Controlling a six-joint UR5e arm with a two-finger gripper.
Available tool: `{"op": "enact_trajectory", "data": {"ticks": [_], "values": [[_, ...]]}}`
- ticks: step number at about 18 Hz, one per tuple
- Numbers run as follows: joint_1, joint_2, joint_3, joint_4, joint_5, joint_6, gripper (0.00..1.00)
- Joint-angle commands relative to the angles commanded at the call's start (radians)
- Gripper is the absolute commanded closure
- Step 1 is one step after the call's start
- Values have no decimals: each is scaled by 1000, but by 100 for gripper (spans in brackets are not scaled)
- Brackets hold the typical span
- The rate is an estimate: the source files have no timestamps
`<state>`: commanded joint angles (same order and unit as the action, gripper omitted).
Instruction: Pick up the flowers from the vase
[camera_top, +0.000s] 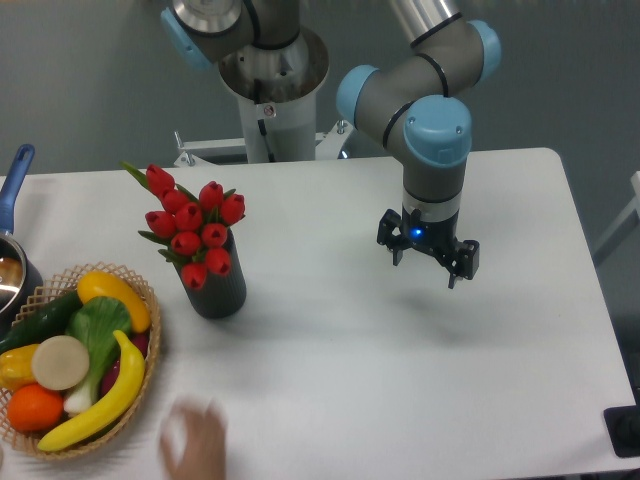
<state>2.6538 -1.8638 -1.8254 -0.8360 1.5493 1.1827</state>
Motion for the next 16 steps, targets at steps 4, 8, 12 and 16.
{"op": "enact_trajectory", "data": {"ticks": [4,8,12,16], "values": [[0,0,0,2,-5,0,0],[3,-5,0,2,-15,-2,0],[11,-5,-26,8,-46,-2,0],[17,-2,-41,29,-139,6,0]]}}
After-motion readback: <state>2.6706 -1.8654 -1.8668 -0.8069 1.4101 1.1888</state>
